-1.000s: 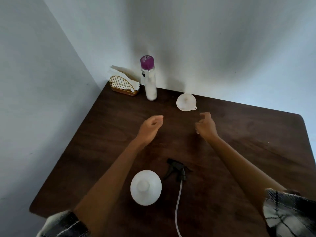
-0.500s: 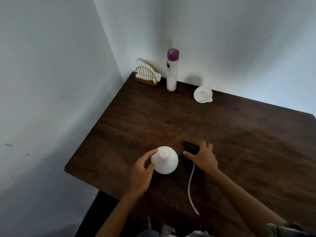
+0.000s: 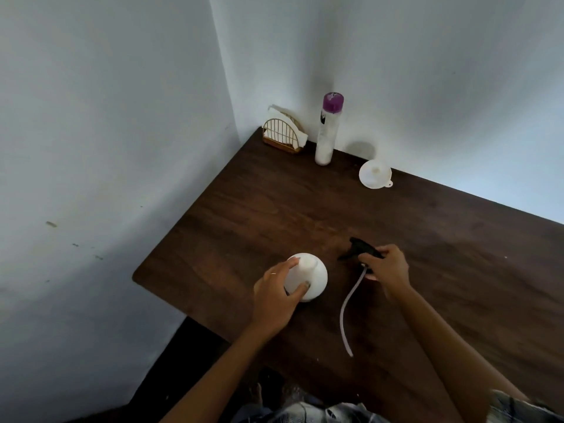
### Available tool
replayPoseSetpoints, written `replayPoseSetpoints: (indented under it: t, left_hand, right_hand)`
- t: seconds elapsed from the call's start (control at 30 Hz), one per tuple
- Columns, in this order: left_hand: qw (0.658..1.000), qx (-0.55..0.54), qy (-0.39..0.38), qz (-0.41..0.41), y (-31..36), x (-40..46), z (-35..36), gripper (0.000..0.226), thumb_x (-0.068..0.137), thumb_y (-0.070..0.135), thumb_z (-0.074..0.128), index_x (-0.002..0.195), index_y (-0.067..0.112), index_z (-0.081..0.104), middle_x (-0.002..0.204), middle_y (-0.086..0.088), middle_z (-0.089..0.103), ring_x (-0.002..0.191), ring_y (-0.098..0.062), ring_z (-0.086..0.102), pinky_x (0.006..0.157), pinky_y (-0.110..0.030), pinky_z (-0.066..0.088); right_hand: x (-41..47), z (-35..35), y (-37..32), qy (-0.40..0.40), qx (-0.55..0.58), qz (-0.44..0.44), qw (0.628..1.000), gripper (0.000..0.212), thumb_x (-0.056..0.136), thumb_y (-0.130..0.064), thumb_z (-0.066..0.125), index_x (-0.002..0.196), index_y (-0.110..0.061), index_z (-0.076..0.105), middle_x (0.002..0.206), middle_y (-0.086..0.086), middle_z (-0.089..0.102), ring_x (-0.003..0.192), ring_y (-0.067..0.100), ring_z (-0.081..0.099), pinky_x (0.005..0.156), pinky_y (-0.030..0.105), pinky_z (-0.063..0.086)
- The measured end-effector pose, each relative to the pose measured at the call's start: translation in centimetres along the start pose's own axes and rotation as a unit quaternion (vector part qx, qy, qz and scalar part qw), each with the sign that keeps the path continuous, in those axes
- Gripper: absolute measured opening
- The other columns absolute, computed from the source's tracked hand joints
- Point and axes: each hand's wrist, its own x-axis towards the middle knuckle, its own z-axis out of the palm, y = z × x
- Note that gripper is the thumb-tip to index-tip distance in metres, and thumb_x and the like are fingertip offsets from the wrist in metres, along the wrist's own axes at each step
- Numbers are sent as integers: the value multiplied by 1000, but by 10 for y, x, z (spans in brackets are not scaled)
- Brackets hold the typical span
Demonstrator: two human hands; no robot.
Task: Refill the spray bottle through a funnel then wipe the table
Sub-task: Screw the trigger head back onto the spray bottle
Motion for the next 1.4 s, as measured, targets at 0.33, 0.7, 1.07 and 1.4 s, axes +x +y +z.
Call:
replayPoseSetpoints:
  t: [0.33, 0.7, 1.07, 1.4]
  left_hand:
    - [992, -70, 72, 82, 19, 6, 1, 40, 77, 49, 67, 113, 32, 60, 113, 17, 64, 102, 1, 57, 93, -32, 48]
    - [994, -78, 58, 51, 23, 9, 4, 36, 82, 45, 65, 112, 25, 62, 115, 11, 65, 95, 2, 52, 89, -27, 50]
    - [993, -84, 67, 44, 23, 8, 4, 35, 83, 43, 65, 114, 28, 61, 106, 27, 50, 84, 13, 46, 88, -21, 45]
    - [991, -110, 65, 42, 24, 7, 8, 32, 83, 44, 64, 113, 33, 60, 105, 27, 53, 88, 13, 51, 88, -23, 49]
  right_hand:
    - [-49, -50, -116, 65, 318, -210, 922, 24, 81, -6, 71, 91, -16, 52, 112, 23, 60, 84, 25, 69, 66, 33, 60]
    - [-110, -9, -139, 147, 289, -427, 844, 34, 81, -5, 70, 110, -5, 52, 98, -6, 54, 88, -3, 60, 75, 20, 54]
    - [-111, 10, -103, 118, 204, -464, 854, 40, 83, -3, 68, 118, 1, 49, 108, -10, 49, 104, -3, 55, 81, 14, 51]
    - [-107, 22, -66, 42, 70, -461, 884, 44, 79, -7, 72, 117, -7, 50, 112, -3, 54, 105, 13, 56, 89, 18, 48]
